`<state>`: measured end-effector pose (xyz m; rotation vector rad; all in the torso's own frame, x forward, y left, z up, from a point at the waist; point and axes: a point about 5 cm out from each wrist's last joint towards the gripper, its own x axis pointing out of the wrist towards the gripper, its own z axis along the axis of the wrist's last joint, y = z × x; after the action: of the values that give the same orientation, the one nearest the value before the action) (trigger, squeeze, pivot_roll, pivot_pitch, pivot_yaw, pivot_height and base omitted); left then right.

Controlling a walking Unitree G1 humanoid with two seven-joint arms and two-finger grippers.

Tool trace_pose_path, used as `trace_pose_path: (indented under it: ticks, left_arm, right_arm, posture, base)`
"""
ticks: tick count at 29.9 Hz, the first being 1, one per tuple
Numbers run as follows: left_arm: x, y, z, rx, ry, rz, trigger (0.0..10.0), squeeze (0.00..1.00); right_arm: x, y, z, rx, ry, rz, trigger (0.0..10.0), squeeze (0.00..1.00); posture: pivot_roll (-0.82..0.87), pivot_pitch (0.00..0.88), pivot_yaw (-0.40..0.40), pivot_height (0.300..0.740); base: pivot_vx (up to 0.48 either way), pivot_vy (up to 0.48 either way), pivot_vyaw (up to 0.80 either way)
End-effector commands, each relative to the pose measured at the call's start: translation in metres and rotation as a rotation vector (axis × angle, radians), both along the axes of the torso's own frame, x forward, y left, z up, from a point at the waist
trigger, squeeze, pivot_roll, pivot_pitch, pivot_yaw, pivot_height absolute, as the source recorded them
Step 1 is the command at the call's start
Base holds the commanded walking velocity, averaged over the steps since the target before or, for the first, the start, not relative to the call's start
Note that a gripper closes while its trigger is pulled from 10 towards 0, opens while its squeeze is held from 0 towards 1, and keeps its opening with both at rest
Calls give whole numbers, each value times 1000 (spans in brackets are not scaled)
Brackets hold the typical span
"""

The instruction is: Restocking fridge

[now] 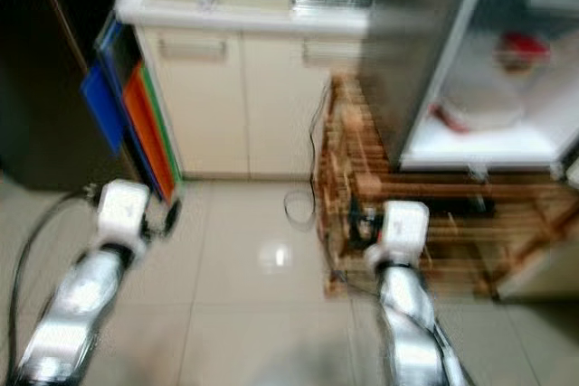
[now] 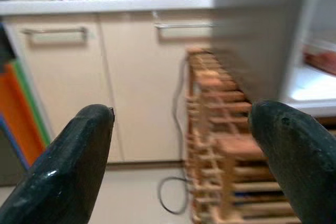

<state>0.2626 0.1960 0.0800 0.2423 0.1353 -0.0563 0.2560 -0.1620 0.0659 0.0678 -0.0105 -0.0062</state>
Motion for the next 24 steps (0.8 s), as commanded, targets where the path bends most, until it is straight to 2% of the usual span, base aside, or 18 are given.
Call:
trace_pose_path:
  ticks: [1, 2, 5, 9, 15, 16, 19, 24]
  left_arm:
    - [3, -11, 16, -50, -95, -16, 10000, 0]
    - [4, -15, 21, -112, -136, 1, 10000, 0]
    - [6, -20, 22, -170, -149, 17, 10000, 0]
    - [7, -19, 18, -212, -136, 67, 10000, 0]
    - [13, -28, 23, -183, -139, 39, 10000, 0]
    - [16, -31, 25, -139, -131, 16, 10000, 0]
    - [20, -34, 26, -117, -117, -4, 10000, 0]
    - [29, -38, 39, -101, -156, -34, 10000, 0]
  right_arm:
    - [-4, -13, 0, 3, 11, -46, 10000, 0]
    - [-3, -9, 1, 5, 5, -30, 10000, 0]
    - [-1, -2, 4, -26, -8, 21, 10000, 0]
    - [4, -7, 1, -43, 11, 9, 10000, 0]
    - [10, -4, 2, -64, 12, 37, 10000, 0]
    - [11, -2, 3, -71, 10, 51, 10000, 0]
    - [12, 0, 3, -76, 8, 62, 10000, 0]
    - [15, 3, 3, -80, 7, 79, 10000, 0]
  posture:
    - [18, 0, -20, 740]
    - [26, 0, -27, 740]
    - [30, 0, -33, 740]
    - [41, 0, -44, 740]
    - [38, 0, -44, 740]
    - [36, 0, -41, 740]
    - [38, 0, -41, 740]
    - [32, 0, -33, 740]
  base:
    - [0, 0, 0]
    - [0, 0, 0]
    - [0, 249, 0]
    - [71, 443, 0]
    - [331, 344, 0]
    - [428, 0, 0]
    - [430, 0, 0]
    - [444, 0, 0]
